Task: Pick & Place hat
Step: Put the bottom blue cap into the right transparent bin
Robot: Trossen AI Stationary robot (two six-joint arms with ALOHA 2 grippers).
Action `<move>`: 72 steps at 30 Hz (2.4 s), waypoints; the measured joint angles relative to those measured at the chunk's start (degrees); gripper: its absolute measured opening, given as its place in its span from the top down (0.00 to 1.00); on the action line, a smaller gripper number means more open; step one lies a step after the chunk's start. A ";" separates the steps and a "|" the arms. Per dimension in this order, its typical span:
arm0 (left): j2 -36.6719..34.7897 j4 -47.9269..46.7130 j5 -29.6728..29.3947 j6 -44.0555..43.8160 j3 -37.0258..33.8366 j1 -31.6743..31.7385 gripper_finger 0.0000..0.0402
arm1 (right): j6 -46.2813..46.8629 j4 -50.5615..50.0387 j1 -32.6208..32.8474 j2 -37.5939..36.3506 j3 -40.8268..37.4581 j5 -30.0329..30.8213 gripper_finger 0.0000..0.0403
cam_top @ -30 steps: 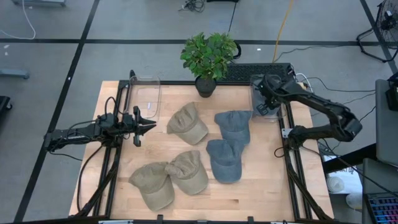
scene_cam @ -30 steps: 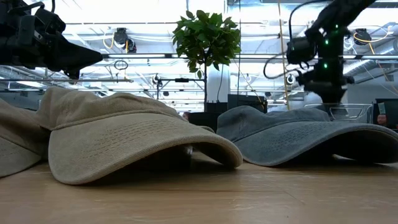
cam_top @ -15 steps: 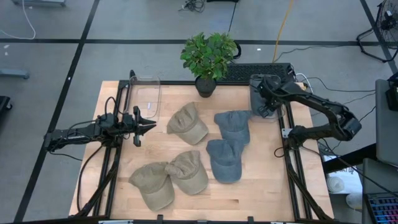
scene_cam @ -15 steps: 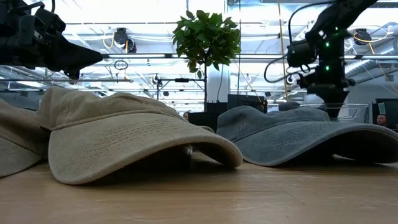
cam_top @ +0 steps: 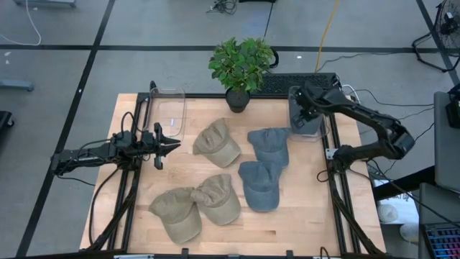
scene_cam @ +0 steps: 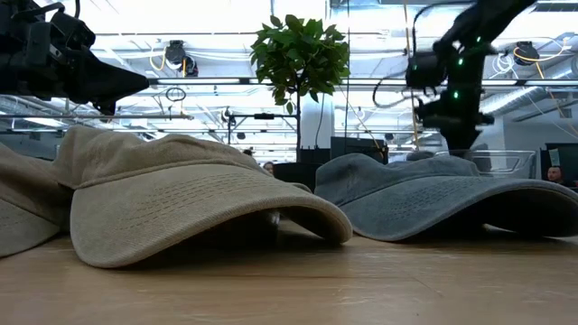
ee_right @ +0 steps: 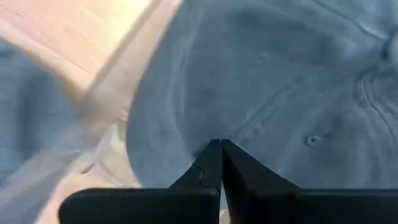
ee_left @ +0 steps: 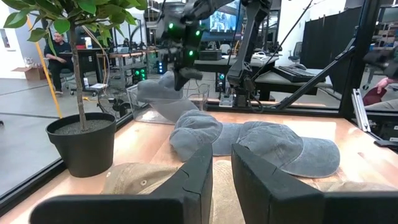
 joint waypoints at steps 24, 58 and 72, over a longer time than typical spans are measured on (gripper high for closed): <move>-0.02 0.00 0.01 0.00 0.00 0.01 0.83 | 1.51 0.40 2.72 -5.40 0.60 -1.71 1.00; -0.01 -0.02 0.00 0.00 0.00 0.01 0.83 | 0.60 6.74 -0.76 7.16 -10.75 -0.69 1.00; -0.02 -0.02 -0.01 0.00 0.00 0.00 0.83 | 1.62 5.34 -0.34 -2.24 -9.21 -2.04 1.00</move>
